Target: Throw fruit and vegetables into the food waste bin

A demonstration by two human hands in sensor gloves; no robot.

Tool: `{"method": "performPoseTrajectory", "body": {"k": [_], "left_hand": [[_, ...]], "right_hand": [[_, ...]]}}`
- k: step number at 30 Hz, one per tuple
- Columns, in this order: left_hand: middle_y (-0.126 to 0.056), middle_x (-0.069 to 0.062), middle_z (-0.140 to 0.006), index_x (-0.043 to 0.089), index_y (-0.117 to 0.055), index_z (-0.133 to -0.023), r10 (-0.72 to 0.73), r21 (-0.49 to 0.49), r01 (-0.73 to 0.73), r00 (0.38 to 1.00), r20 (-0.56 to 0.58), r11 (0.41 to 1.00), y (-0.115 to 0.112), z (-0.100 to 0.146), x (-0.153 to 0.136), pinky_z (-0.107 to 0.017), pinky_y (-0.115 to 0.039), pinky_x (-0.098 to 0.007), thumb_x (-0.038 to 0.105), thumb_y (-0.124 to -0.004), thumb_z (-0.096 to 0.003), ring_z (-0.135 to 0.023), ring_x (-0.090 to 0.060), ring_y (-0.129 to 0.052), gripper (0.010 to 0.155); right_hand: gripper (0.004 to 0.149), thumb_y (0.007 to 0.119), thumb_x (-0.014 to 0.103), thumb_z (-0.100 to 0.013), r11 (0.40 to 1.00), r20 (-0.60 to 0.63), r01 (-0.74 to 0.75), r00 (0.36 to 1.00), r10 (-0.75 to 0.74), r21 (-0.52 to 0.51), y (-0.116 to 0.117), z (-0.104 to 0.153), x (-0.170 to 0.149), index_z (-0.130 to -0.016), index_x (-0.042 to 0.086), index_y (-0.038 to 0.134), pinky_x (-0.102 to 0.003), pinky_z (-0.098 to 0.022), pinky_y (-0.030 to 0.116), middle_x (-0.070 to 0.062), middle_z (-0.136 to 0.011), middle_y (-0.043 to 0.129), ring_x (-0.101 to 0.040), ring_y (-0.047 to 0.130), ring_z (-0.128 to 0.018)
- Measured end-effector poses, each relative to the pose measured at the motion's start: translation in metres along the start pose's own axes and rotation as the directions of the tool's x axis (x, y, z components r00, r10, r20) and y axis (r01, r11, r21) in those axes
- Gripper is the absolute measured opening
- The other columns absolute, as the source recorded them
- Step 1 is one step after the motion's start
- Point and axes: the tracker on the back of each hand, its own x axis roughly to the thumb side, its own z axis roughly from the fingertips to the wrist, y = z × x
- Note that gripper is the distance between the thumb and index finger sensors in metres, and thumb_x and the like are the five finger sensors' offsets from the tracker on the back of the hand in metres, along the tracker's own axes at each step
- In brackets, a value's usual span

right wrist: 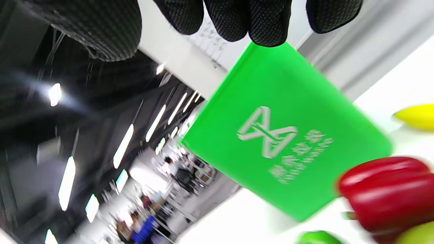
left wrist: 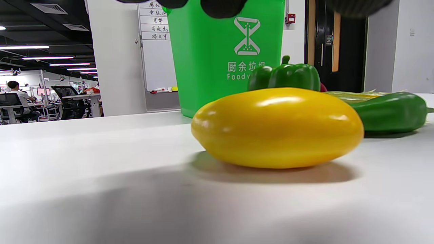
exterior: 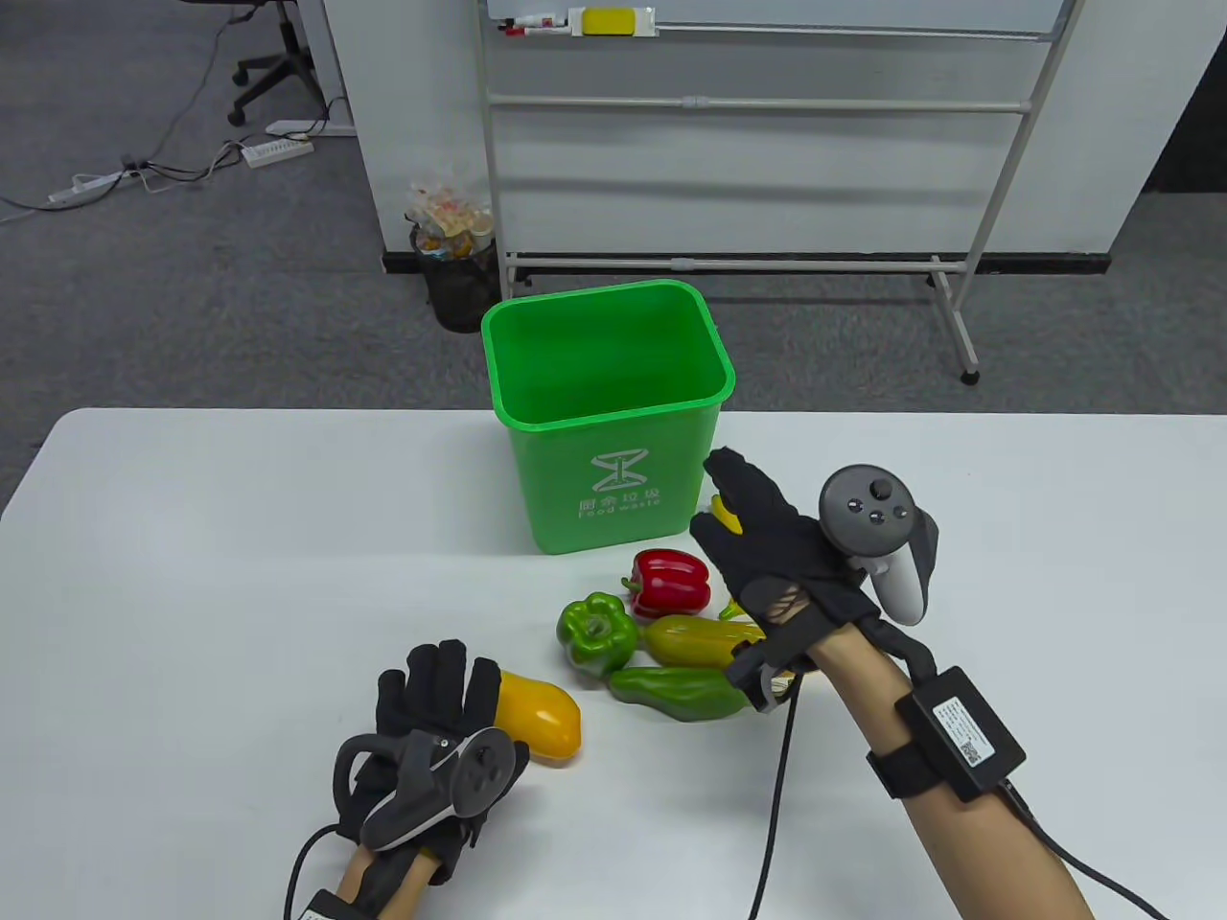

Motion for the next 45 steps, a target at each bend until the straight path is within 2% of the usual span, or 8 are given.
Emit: {"method": "performPoseTrajectory", "body": {"k": [4, 7, 12, 27, 31, 40, 43, 45], "left_hand": [[-0.026, -0.027, -0.113, 0.014, -0.040, -0.107, -0.007, -0.007, 0.007, 1.000, 0.004, 1.000, -0.002, -0.001, 0.001, -0.070, -0.037, -0.074, 0.064, -0.060, -0.0383, -0.103, -0.057, -0.035, 0.087], [-0.026, -0.027, -0.113, 0.014, -0.040, -0.107, -0.009, -0.011, 0.009, 1.000, 0.005, 1.000, -0.003, 0.000, 0.002, -0.070, -0.037, -0.074, 0.064, -0.060, -0.0383, -0.103, -0.057, -0.035, 0.087], [-0.027, -0.027, -0.113, 0.014, -0.040, -0.107, -0.008, -0.012, 0.008, 1.000, 0.013, 1.000, -0.003, 0.000, 0.003, -0.070, -0.037, -0.074, 0.064, -0.060, -0.0384, -0.103, -0.057, -0.037, 0.087], [-0.026, -0.026, -0.113, 0.014, -0.040, -0.107, -0.017, -0.022, 0.018, 1.000, 0.015, 1.000, -0.005, -0.001, 0.005, -0.070, -0.037, -0.074, 0.064, -0.060, -0.0384, -0.103, -0.057, -0.035, 0.086], [-0.026, -0.026, -0.113, 0.014, -0.040, -0.107, -0.013, -0.019, 0.014, 1.000, 0.012, 1.000, -0.005, -0.001, 0.004, -0.070, -0.037, -0.074, 0.063, -0.060, -0.0385, -0.104, -0.057, -0.035, 0.086], [-0.026, -0.026, -0.113, 0.014, -0.040, -0.107, -0.015, -0.023, 0.015, 1.000, 0.009, 1.000, -0.004, -0.001, 0.003, -0.070, -0.038, -0.074, 0.063, -0.060, -0.0384, -0.103, -0.057, -0.035, 0.086], [-0.026, -0.026, -0.113, 0.014, -0.040, -0.107, -0.011, -0.022, 0.011, 1.000, 0.011, 1.000, -0.004, -0.001, 0.004, -0.070, -0.037, -0.074, 0.063, -0.060, -0.0384, -0.103, -0.057, -0.035, 0.086], [-0.026, -0.026, -0.113, 0.014, -0.040, -0.107, -0.010, -0.019, 0.010, 1.000, 0.010, 1.000, -0.004, -0.001, 0.003, -0.070, -0.038, -0.074, 0.063, -0.060, -0.0385, -0.104, -0.057, -0.035, 0.086]], "right_hand": [[0.076, 0.083, 0.046, -0.041, 0.911, 0.125, -0.412, 0.906, 0.405, 0.034, 0.044, 0.025, -0.009, -0.106, 0.017, 0.054, -0.069, -0.070, 0.051, -0.015, -0.111, 0.047, -0.045, 0.059, -0.102], [0.077, 0.087, 0.048, -0.037, 0.727, 0.215, -0.685, 0.719, 0.661, 0.057, 0.089, 0.042, -0.026, -0.104, 0.020, 0.059, -0.065, -0.071, 0.054, -0.014, -0.110, 0.046, -0.043, 0.061, -0.099], [0.079, 0.089, 0.047, -0.035, 0.541, 0.258, -0.837, 0.541, 0.800, 0.080, 0.136, 0.050, -0.059, -0.102, 0.019, 0.060, -0.063, -0.069, 0.056, -0.012, -0.107, 0.049, -0.040, 0.065, -0.093], [0.082, 0.096, 0.044, -0.032, 0.416, 0.226, -0.885, 0.458, 0.860, 0.210, 0.158, 0.056, -0.073, -0.101, 0.017, 0.062, -0.062, -0.065, 0.064, -0.010, -0.096, 0.071, -0.038, 0.083, -0.082], [0.080, 0.097, 0.039, -0.032, 0.466, 0.230, -0.844, 0.524, 0.820, 0.264, 0.153, 0.068, -0.068, -0.101, 0.016, 0.063, -0.061, -0.063, 0.067, -0.011, -0.097, 0.070, -0.039, 0.084, -0.084], [0.078, 0.096, 0.036, -0.033, 0.734, 0.172, -0.498, 0.862, 0.476, 0.462, 0.129, 0.103, -0.054, -0.101, 0.017, 0.062, -0.059, -0.065, 0.070, -0.013, -0.099, 0.070, -0.040, 0.085, -0.089], [0.078, 0.095, 0.036, -0.034, 0.818, 0.125, -0.154, 0.987, 0.101, 0.554, 0.118, 0.105, -0.045, -0.102, 0.015, 0.061, -0.059, -0.065, 0.069, -0.014, -0.099, 0.068, -0.040, 0.084, -0.089], [0.079, 0.094, 0.035, -0.035, 0.790, 0.021, 0.195, 0.967, -0.254, 0.581, 0.106, 0.097, -0.036, -0.102, 0.014, 0.059, -0.061, -0.065, 0.067, -0.016, -0.100, 0.066, -0.041, 0.082, -0.089]]}}
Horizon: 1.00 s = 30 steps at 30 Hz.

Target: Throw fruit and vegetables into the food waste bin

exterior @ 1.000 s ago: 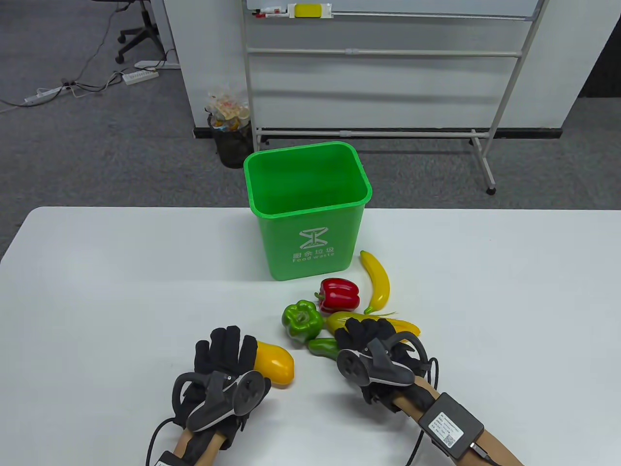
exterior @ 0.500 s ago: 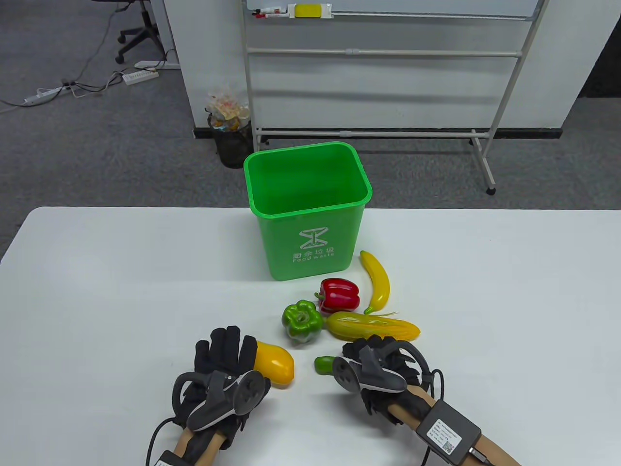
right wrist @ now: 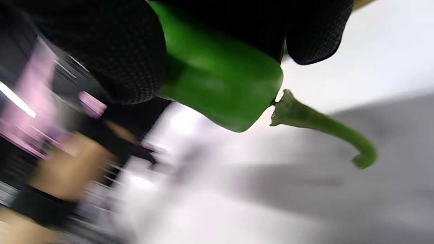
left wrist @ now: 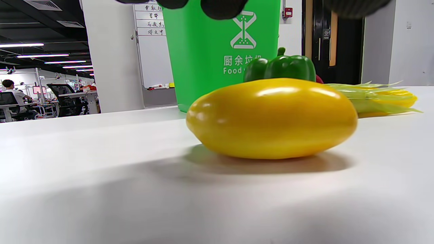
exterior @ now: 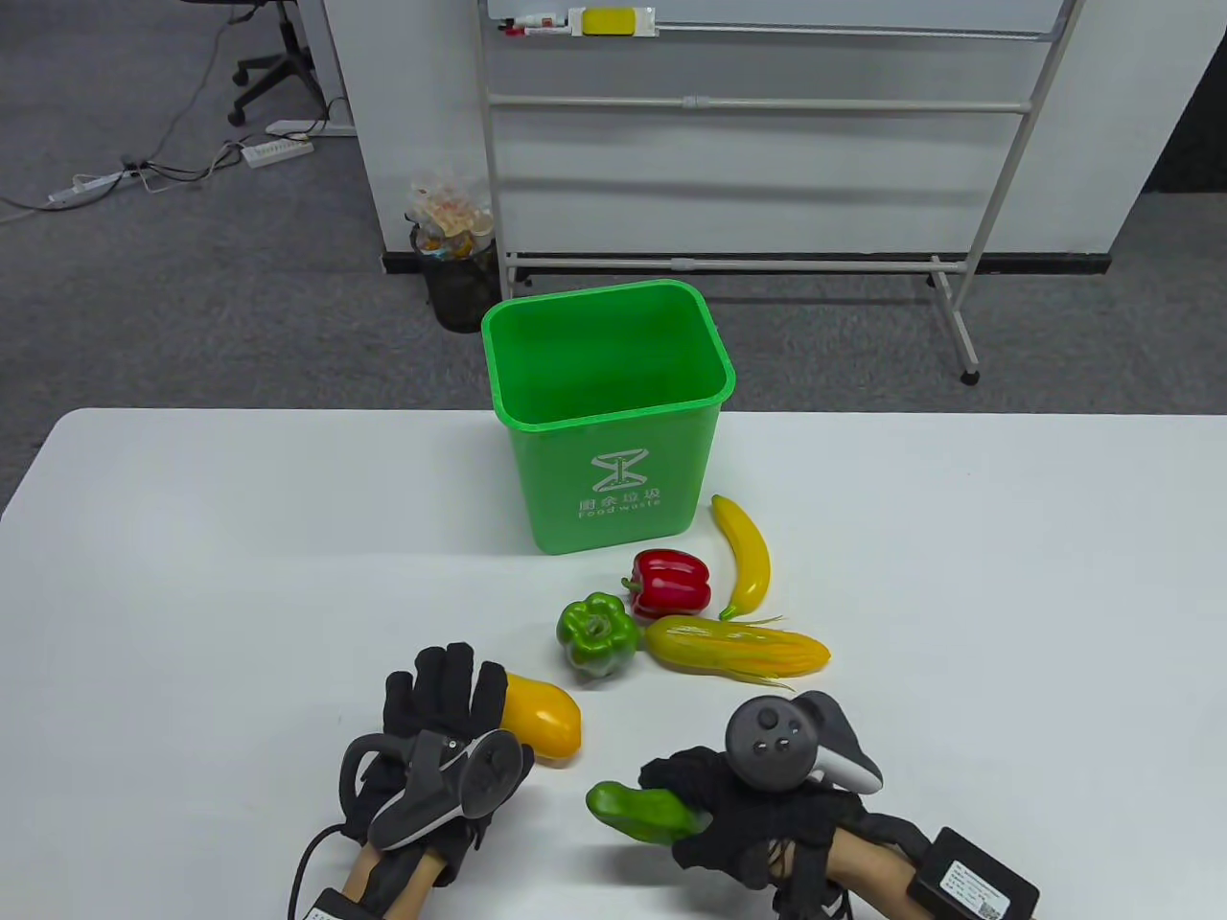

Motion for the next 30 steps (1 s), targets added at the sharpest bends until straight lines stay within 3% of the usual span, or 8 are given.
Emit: {"method": "performPoseTrajectory", "body": {"k": [2, 6, 8, 11, 14, 19, 24, 30], "left_hand": [[-0.026, -0.026, -0.113, 0.014, -0.040, -0.107, 0.006, 0.005, -0.006, 1.000, -0.002, 1.000, 0.001, 0.000, -0.001, -0.070, -0.038, -0.074, 0.063, -0.060, -0.0385, -0.104, -0.057, -0.035, 0.086], [-0.026, -0.026, -0.113, 0.014, -0.040, -0.107, 0.011, 0.014, -0.011, 1.000, -0.001, 1.000, 0.003, 0.001, -0.002, -0.070, -0.038, -0.074, 0.063, -0.060, -0.0385, -0.103, -0.057, -0.035, 0.086], [-0.027, -0.027, -0.113, 0.014, -0.040, -0.107, 0.009, 0.019, -0.009, 1.000, -0.002, 1.000, 0.003, 0.002, -0.003, -0.070, -0.038, -0.074, 0.063, -0.060, -0.0385, -0.103, -0.057, -0.037, 0.086], [-0.027, -0.027, -0.113, 0.014, -0.040, -0.107, 0.008, 0.002, -0.008, 1.000, -0.005, 1.000, 0.000, 0.002, -0.005, -0.070, -0.038, -0.074, 0.063, -0.060, -0.0384, -0.103, -0.057, -0.037, 0.086], [-0.026, -0.026, -0.113, 0.014, -0.040, -0.107, 0.005, -0.001, -0.005, 1.000, 0.003, 1.000, 0.000, 0.001, -0.005, -0.070, -0.037, -0.074, 0.063, -0.060, -0.0385, -0.104, -0.057, -0.035, 0.086], [-0.026, -0.027, -0.113, 0.014, -0.040, -0.107, 0.004, -0.001, -0.004, 1.000, -0.001, 1.000, 0.000, 0.002, -0.006, -0.070, -0.038, -0.074, 0.063, -0.060, -0.0386, -0.103, -0.057, -0.037, 0.086], [-0.026, -0.027, -0.113, 0.014, -0.040, -0.107, 0.001, 0.013, -0.001, 1.000, 0.004, 1.000, 0.003, 0.002, -0.001, -0.070, -0.038, -0.074, 0.063, -0.060, -0.0386, -0.103, -0.057, -0.035, 0.086], [-0.026, -0.026, -0.113, 0.014, -0.040, -0.107, -0.010, 0.002, 0.010, 1.000, 0.005, 1.000, 0.000, 0.001, -0.002, -0.070, -0.038, -0.074, 0.063, -0.060, -0.0385, -0.103, -0.057, -0.037, 0.086]], "right_hand": [[0.079, 0.094, 0.034, -0.037, 0.927, 0.190, 0.371, 0.915, -0.355, -0.051, -0.028, -0.011, 0.028, -0.104, 0.013, 0.057, -0.062, -0.066, 0.065, -0.016, -0.101, 0.064, -0.042, 0.080, -0.091], [0.079, 0.092, 0.037, -0.039, 0.696, 0.489, 0.687, 0.690, -0.534, -0.210, -0.111, -0.051, 0.097, -0.105, 0.017, 0.053, -0.060, -0.069, 0.064, -0.012, -0.104, 0.061, -0.038, 0.077, -0.095], [0.086, 0.086, 0.042, -0.040, 0.613, 0.357, 0.679, 0.734, -0.578, -0.404, -0.161, -0.082, 0.124, -0.108, 0.015, 0.039, -0.063, -0.072, 0.055, -0.015, -0.110, 0.046, -0.042, 0.063, -0.103], [0.095, 0.068, 0.057, -0.047, 0.693, 0.091, 0.473, 0.854, -0.512, -0.544, -0.188, -0.098, 0.121, -0.106, 0.009, 0.011, -0.065, -0.073, 0.046, -0.021, -0.111, 0.015, -0.046, 0.041, -0.107], [0.091, 0.071, 0.053, -0.046, 0.678, 0.052, 0.388, 0.886, -0.460, -0.624, -0.183, -0.091, 0.112, -0.108, 0.011, 0.019, -0.067, -0.072, 0.047, -0.020, -0.112, 0.023, -0.048, 0.046, -0.106], [0.085, 0.071, 0.050, -0.047, 0.787, -0.047, 0.222, 0.952, -0.303, -0.575, -0.164, -0.078, 0.079, -0.109, 0.012, 0.026, -0.068, -0.071, 0.048, -0.019, -0.113, 0.028, -0.048, 0.049, -0.105], [0.080, 0.075, 0.047, -0.045, 0.789, -0.152, -0.075, 0.988, -0.024, -0.610, -0.144, -0.055, 0.057, -0.108, 0.014, 0.038, -0.069, -0.070, 0.050, -0.018, -0.112, 0.038, -0.046, 0.056, -0.104], [0.080, 0.082, 0.044, -0.042, 0.704, -0.353, -0.538, 0.841, 0.410, -0.464, -0.108, -0.038, 0.023, -0.107, 0.017, 0.045, -0.069, -0.071, 0.049, -0.014, -0.113, 0.043, -0.043, 0.059, -0.104]]}}
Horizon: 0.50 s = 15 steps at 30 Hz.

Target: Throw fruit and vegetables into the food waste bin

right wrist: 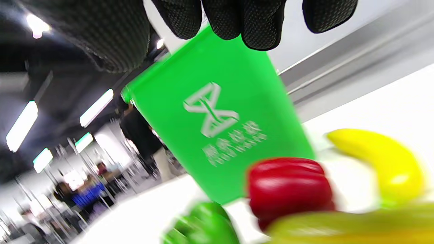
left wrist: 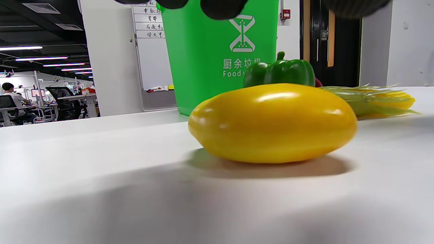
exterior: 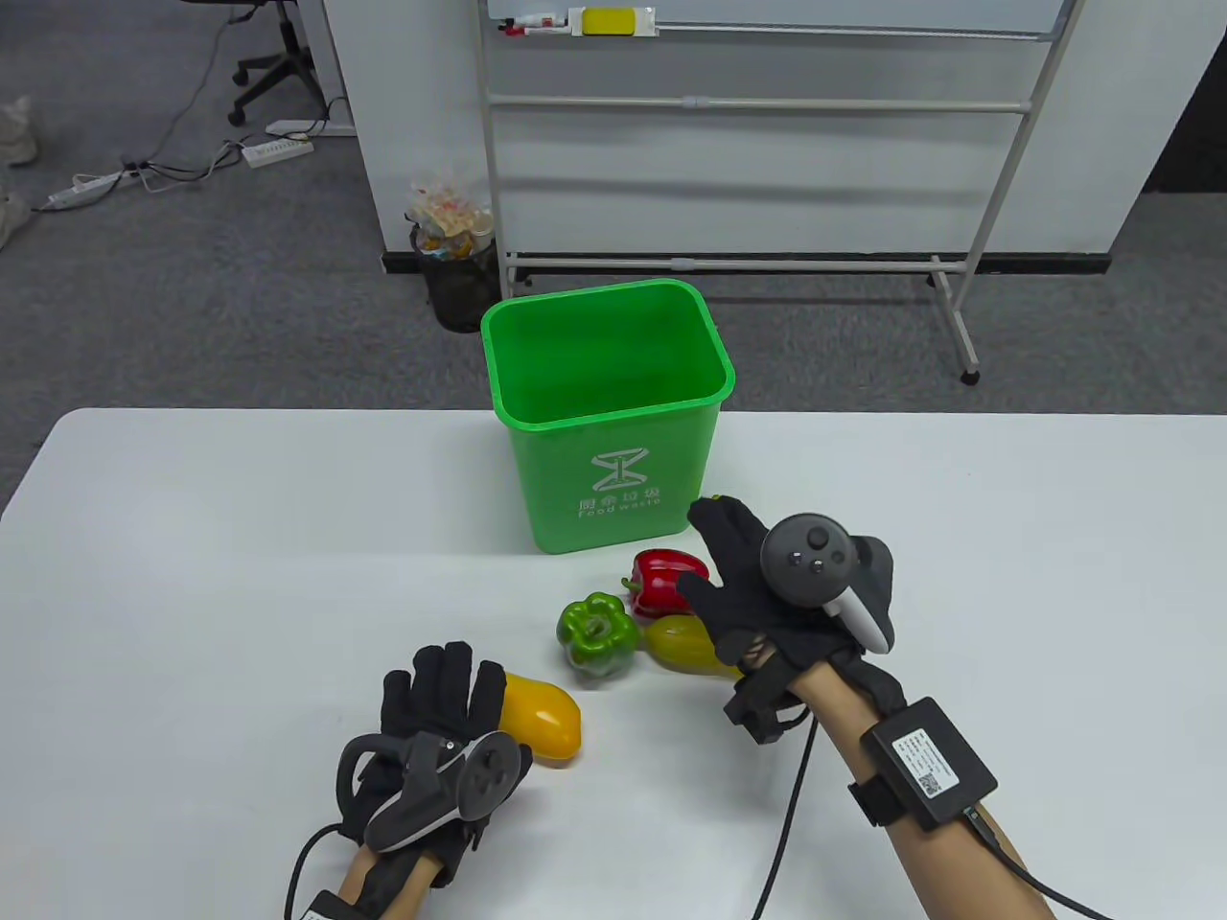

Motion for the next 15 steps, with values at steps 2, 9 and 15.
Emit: {"method": "performPoseTrajectory", "body": {"k": [2, 9, 15], "left_hand": [[-0.026, -0.027, -0.113, 0.014, -0.040, -0.107, 0.000, -0.007, 0.000, 1.000, -0.001, 1.000, -0.002, 0.000, -0.001, -0.070, -0.038, -0.074, 0.063, -0.060, -0.0385, -0.103, -0.057, -0.035, 0.086], [-0.026, -0.027, -0.113, 0.014, -0.040, -0.107, 0.001, -0.010, -0.001, 1.000, 0.001, 1.000, -0.003, -0.001, -0.003, -0.070, -0.038, -0.074, 0.063, -0.060, -0.0386, -0.103, -0.057, -0.035, 0.086], [-0.026, -0.027, -0.113, 0.014, -0.040, -0.107, 0.004, -0.010, -0.004, 1.000, 0.007, 1.000, -0.003, -0.001, -0.002, -0.070, -0.038, -0.074, 0.063, -0.060, -0.0385, -0.103, -0.057, -0.035, 0.086]], "right_hand": [[0.081, 0.085, 0.042, -0.041, 0.991, 0.009, -0.129, 0.992, 0.128, 0.027, 0.017, 0.007, -0.009, -0.107, 0.018, 0.046, -0.069, -0.072, 0.048, -0.013, -0.113, 0.043, -0.042, 0.058, -0.104], [0.092, 0.092, 0.045, -0.036, 0.874, -0.098, -0.441, 0.879, 0.467, 0.203, 0.076, 0.002, -0.047, -0.108, 0.019, 0.042, -0.069, -0.074, 0.041, -0.011, -0.114, 0.030, -0.040, 0.048, -0.106], [0.093, 0.094, 0.046, -0.035, 0.830, -0.151, -0.495, 0.828, 0.541, 0.259, 0.098, -0.006, -0.061, -0.108, 0.019, 0.043, -0.068, -0.074, 0.041, -0.012, -0.113, 0.028, -0.040, 0.048, -0.103]]}}
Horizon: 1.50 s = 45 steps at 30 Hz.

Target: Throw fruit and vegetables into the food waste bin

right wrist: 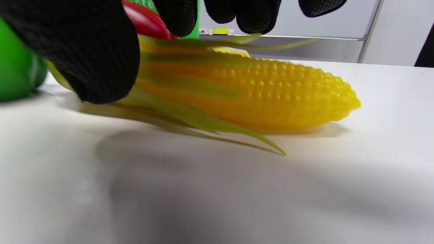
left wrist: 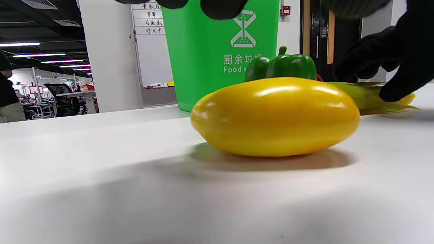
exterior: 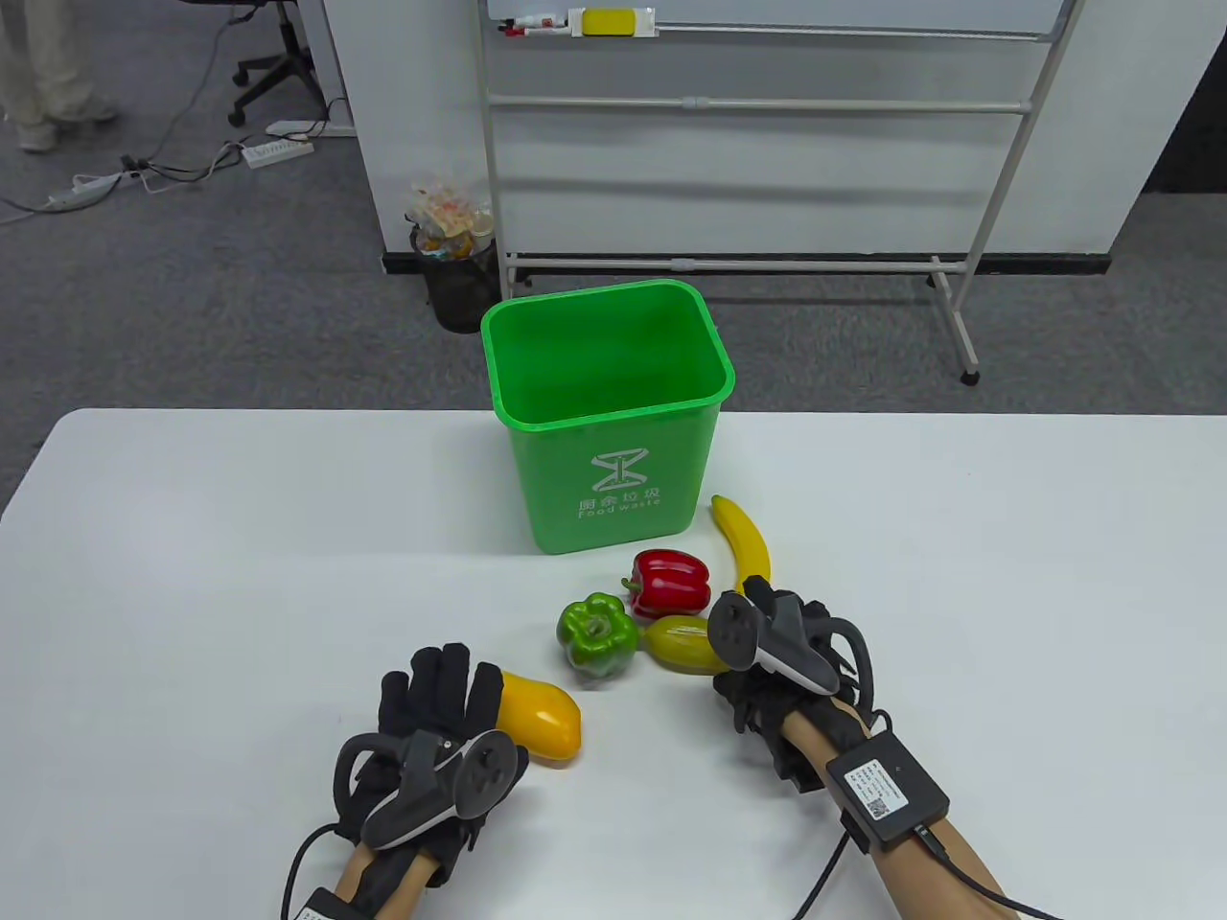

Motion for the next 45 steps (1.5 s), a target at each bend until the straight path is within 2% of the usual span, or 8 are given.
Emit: {"method": "performPoseTrajectory", "body": {"k": [12, 24, 27, 29, 33, 36, 40, 45], "left_hand": [[-0.026, -0.026, -0.113, 0.014, -0.040, -0.107, 0.000, 0.005, 0.000, 1.000, 0.005, 1.000, 0.000, 0.001, 0.002, -0.070, -0.037, -0.074, 0.063, -0.060, -0.0387, -0.103, -0.057, -0.035, 0.086], [-0.026, -0.026, -0.113, 0.014, -0.040, -0.107, 0.001, 0.004, -0.001, 1.000, 0.002, 1.000, 0.001, 0.001, 0.002, -0.070, -0.037, -0.074, 0.063, -0.060, -0.0389, -0.104, -0.057, -0.035, 0.086], [-0.026, -0.027, -0.113, 0.014, -0.040, -0.107, 0.002, 0.004, -0.002, 1.000, 0.001, 1.000, 0.001, 0.000, 0.002, -0.070, -0.038, -0.074, 0.063, -0.060, -0.0388, -0.103, -0.057, -0.035, 0.086], [-0.026, -0.027, -0.113, 0.014, -0.040, -0.107, 0.001, 0.005, -0.001, 1.000, 0.000, 1.000, 0.001, 0.000, 0.002, -0.070, -0.038, -0.074, 0.063, -0.060, -0.0388, -0.103, -0.057, -0.035, 0.086], [-0.026, -0.027, -0.113, 0.014, -0.040, -0.107, 0.013, 0.014, -0.013, 1.000, -0.006, 1.000, 0.003, 0.001, 0.001, -0.070, -0.038, -0.074, 0.063, -0.060, -0.0389, -0.103, -0.057, -0.037, 0.086], [-0.026, -0.027, -0.113, 0.014, -0.040, -0.107, 0.010, 0.012, -0.010, 1.000, -0.006, 1.000, 0.003, 0.000, 0.000, -0.070, -0.038, -0.074, 0.063, -0.060, -0.0389, -0.103, -0.057, -0.035, 0.086], [-0.026, -0.027, -0.113, 0.014, -0.040, -0.107, 0.016, 0.000, -0.016, 1.000, -0.018, 1.000, 0.001, 0.001, -0.001, -0.070, -0.038, -0.074, 0.063, -0.060, -0.0388, -0.103, -0.057, -0.037, 0.086], [-0.026, -0.027, -0.113, 0.014, -0.040, -0.107, 0.017, 0.016, -0.017, 1.000, -0.014, 1.000, 0.004, 0.000, -0.002, -0.070, -0.037, -0.074, 0.063, -0.060, -0.0389, -0.103, -0.057, -0.035, 0.086]], "right_hand": [[0.081, 0.092, 0.042, -0.035, 0.993, -0.028, -0.116, 0.993, 0.116, -0.011, 0.015, 0.009, -0.002, -0.102, 0.015, 0.056, -0.064, -0.068, 0.055, -0.012, -0.105, 0.052, -0.037, 0.071, -0.088], [0.080, 0.093, 0.040, -0.034, 0.940, 0.197, 0.245, 0.935, -0.294, 0.238, 0.003, 0.091, -0.006, -0.101, 0.011, 0.060, -0.066, -0.067, 0.058, -0.016, -0.101, 0.061, -0.041, 0.077, -0.090], [0.080, 0.092, 0.041, -0.035, 0.790, 0.229, 0.462, 0.785, -0.575, 0.402, -0.005, 0.108, 0.005, -0.101, 0.010, 0.060, -0.066, -0.067, 0.060, -0.017, -0.101, 0.062, -0.042, 0.079, -0.089], [0.080, 0.091, 0.041, -0.036, 0.573, 0.232, 0.620, 0.544, -0.806, 0.536, -0.018, 0.112, 0.015, -0.102, 0.008, 0.058, -0.067, -0.066, 0.059, -0.019, -0.101, 0.060, -0.042, 0.078, -0.088], [0.080, 0.089, 0.041, -0.039, -0.005, 0.169, 0.787, -0.139, -0.976, 0.618, -0.092, 0.090, 0.031, -0.104, 0.009, 0.054, -0.070, -0.067, 0.055, -0.018, -0.103, 0.057, -0.043, 0.075, -0.090], [0.081, 0.085, 0.044, -0.042, -0.245, 0.206, 0.834, -0.387, -0.899, 0.495, -0.190, 0.035, 0.039, -0.106, 0.011, 0.047, -0.069, -0.070, 0.051, -0.016, -0.106, 0.050, -0.040, 0.070, -0.094], [0.098, 0.080, 0.057, -0.041, -0.163, 0.080, 0.966, -0.182, -0.980, 0.199, -0.239, -0.017, 0.031, -0.107, 0.008, 0.027, -0.071, -0.069, 0.048, -0.020, -0.110, 0.032, -0.046, 0.055, -0.102], [0.095, 0.076, 0.059, -0.043, -0.075, -0.020, 0.995, -0.074, -0.997, 0.064, -0.201, -0.019, 0.008, -0.108, 0.007, 0.030, -0.070, -0.067, 0.052, -0.022, -0.110, 0.034, -0.048, 0.058, -0.100]]}}
